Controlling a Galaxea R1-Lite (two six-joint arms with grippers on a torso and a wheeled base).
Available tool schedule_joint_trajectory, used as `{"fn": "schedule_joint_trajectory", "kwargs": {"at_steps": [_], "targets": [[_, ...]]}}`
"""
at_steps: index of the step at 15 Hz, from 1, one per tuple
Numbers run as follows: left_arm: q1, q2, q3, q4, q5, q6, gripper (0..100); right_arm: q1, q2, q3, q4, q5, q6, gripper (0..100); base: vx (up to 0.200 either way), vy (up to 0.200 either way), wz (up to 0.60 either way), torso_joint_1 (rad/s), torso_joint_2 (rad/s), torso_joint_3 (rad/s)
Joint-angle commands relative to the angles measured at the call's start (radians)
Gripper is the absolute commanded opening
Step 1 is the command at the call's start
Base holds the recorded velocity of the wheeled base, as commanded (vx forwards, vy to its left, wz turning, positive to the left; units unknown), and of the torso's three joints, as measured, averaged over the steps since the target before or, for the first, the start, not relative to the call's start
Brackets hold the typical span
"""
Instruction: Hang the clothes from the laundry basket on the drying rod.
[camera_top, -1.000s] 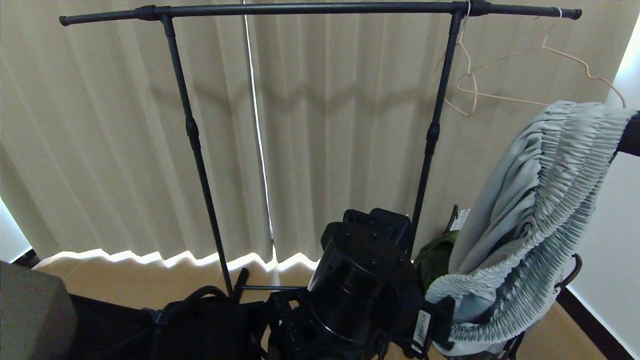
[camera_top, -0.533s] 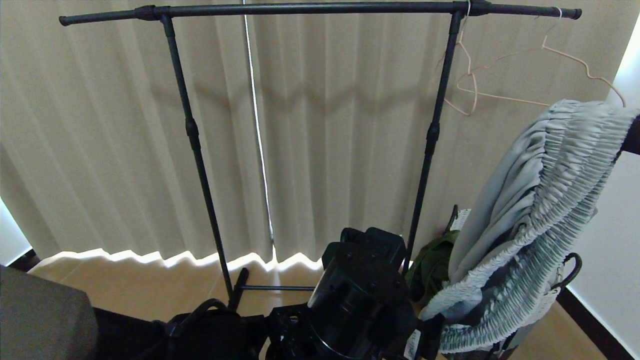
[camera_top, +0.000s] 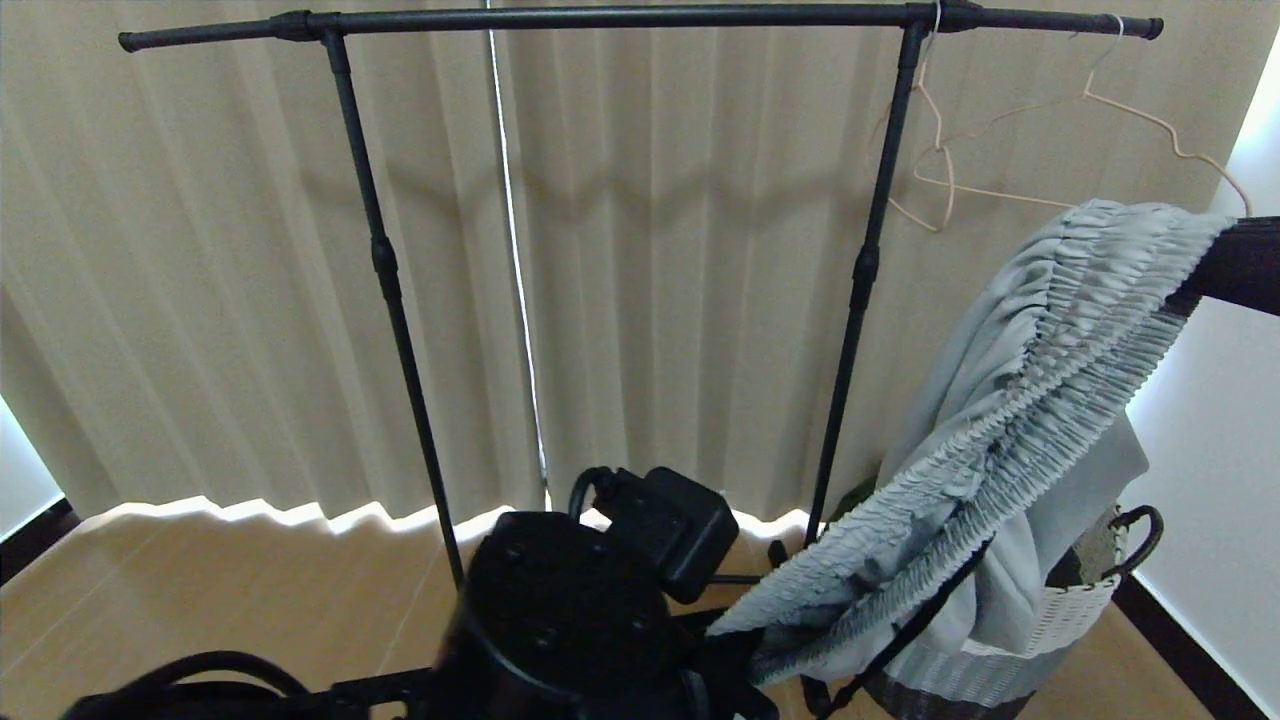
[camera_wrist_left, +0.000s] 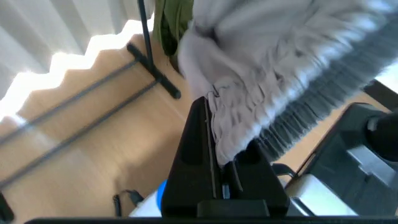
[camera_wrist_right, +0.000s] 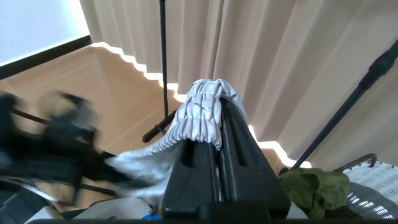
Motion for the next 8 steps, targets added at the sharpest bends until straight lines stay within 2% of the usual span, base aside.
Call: {"fn": "schedule_joint_trajectory", "kwargs": {"at_steps": [1,2,3,5,8], "targets": [[0.081,-0.238,0.024,0.014,-0.012,0.104,0,-0.003,0.026,-0.003,-0.001,-0.001,0.0,0,0.0,0.0,0.0,0.0,0.0,0.0],[0.156,-0.308,-0.041,0.081,-0.013,0.17,0,-0.003,0.033,-0.006,-0.032,0.0,-0.002,0,0.0,0.0,0.0,0.0,0.0,0.0],[0.199,-0.344,-0.107,0.147,-0.016,0.185,0,-0.005,0.037,-0.012,-0.061,0.0,-0.005,0,0.0,0.0,0.0,0.0,0.0,0.0],[0.238,-0.373,-0.234,0.261,-0.042,0.187,0,-0.006,0.062,-0.038,-0.076,0.0,-0.006,0,0.0,0.0,0.0,0.0,0.0,0.0],[0.302,-0.368,-0.489,0.458,-0.078,0.196,0,-0.019,0.091,-0.072,-0.124,-0.003,-0.009,0,0.0,0.0,0.0,0.0,0.0,0.0]]}}
